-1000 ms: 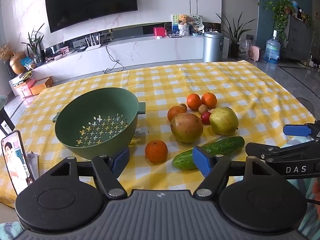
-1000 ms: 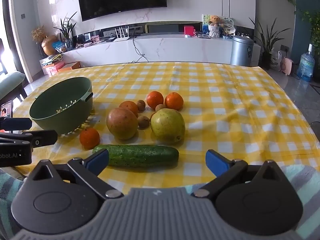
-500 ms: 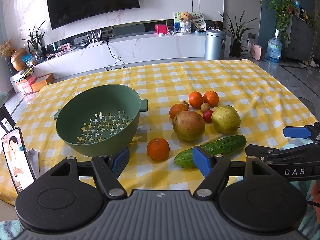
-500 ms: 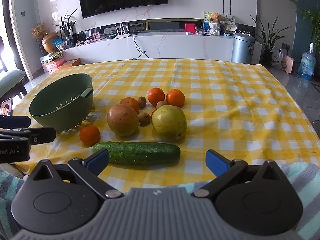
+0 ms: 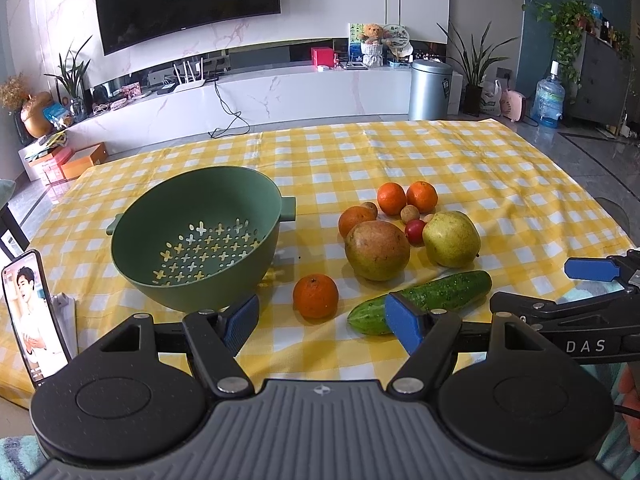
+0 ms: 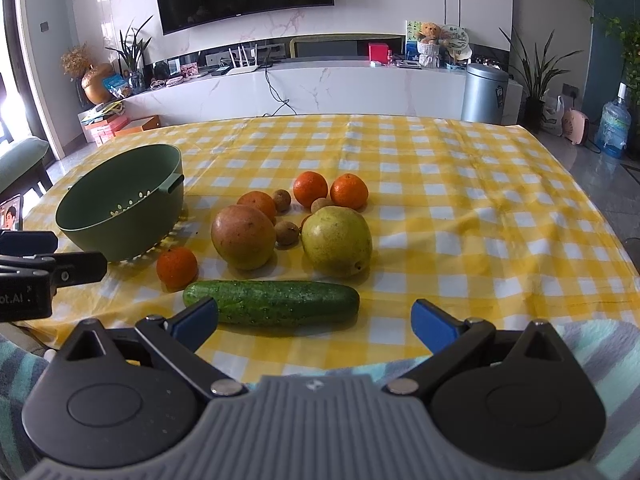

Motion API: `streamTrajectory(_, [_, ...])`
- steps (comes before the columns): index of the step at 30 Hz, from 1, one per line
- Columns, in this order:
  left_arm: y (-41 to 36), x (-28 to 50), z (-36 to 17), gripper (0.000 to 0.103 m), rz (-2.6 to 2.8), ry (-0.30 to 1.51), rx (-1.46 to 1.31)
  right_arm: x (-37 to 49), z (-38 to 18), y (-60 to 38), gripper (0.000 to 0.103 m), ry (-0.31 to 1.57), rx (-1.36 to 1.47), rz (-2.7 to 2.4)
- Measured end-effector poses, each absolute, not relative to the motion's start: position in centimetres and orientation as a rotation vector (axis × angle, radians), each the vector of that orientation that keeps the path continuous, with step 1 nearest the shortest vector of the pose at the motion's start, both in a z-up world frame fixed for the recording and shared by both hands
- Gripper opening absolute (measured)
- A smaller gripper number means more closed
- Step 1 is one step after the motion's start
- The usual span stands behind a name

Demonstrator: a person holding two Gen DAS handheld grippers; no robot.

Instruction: Organize fruits

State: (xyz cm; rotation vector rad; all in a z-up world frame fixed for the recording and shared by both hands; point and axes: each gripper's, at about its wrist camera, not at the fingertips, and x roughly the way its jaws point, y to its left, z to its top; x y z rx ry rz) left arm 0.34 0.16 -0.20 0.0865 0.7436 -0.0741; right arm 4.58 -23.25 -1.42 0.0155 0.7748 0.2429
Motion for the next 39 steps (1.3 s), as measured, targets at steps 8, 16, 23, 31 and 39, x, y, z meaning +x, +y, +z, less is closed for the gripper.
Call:
streamTrajectory(8, [0.21, 0.23, -0.31, 0.085, -0.070, 0.745, 0.081, 4.54, -1.40, -23.44, 0.099, 0.777, 0.024, 0.242])
streamTrajectory(16, [0.22, 0.31, -0.45, 0.085, -0.076, 0.752, 0.076, 4.72, -1.63, -23.59, 0.099, 0.778, 0.030, 0.239])
streamTrajectory(23, [0.26, 0.29, -0.47, 0.085, -0.077, 0.754, 0.075, 4.71, -1.74, -23.59, 0.099, 0.781, 0.028, 0.238])
streamTrajectory(31, [0.12, 0.33, -0.69, 0.085, -0.075, 0.762, 0.075, 4.75, -1.79, -23.61, 0.099, 0.783, 0.027, 0.236])
streamTrajectory(39, [0.16, 0.36, -0.68, 0.085, -0.075, 0.763, 0.071, 4.77, -1.86, -23.56, 0.099, 0.785, 0.025, 0.235])
